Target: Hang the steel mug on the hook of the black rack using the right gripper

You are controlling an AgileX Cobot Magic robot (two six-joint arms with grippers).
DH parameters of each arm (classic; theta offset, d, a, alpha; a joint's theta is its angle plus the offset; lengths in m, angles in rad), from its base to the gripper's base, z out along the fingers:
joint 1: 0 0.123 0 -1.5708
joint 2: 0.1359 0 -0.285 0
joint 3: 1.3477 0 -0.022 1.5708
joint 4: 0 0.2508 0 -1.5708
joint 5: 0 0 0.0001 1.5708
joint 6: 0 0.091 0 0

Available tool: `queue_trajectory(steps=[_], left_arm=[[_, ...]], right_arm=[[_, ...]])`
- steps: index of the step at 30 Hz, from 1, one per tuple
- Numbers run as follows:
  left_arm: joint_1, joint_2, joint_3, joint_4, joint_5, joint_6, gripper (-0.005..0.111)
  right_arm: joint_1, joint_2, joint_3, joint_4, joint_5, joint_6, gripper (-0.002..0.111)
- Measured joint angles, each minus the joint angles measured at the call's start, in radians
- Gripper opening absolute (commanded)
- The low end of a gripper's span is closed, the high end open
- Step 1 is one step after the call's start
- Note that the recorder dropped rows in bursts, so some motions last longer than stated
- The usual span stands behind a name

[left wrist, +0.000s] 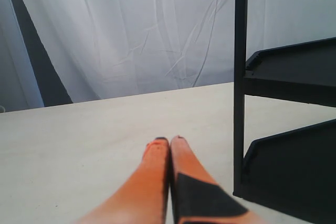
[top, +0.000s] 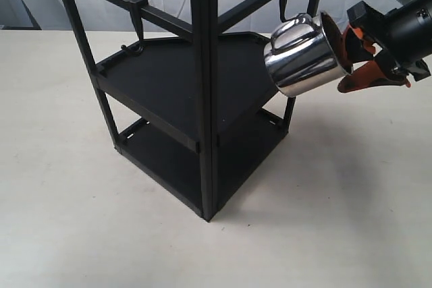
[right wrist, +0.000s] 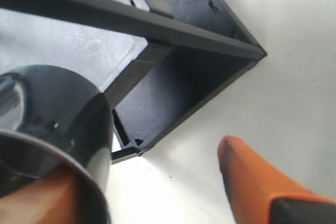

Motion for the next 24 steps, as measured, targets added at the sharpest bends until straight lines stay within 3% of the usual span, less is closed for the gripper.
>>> queue_trajectory(steps=[17, 24], left_arm=[[0.0, 0.0, 0.0, 0.0, 0.0, 0.0, 0.002], [0.0, 0.0, 0.0, 0.0, 0.0, 0.0, 0.002]], right_arm=[[-0.004, -0.103, 0.0, -0.015, 0.011, 0.0, 0.065], [-0.004, -0.177, 0.0, -0.15, 0.015, 0.079, 0.059]])
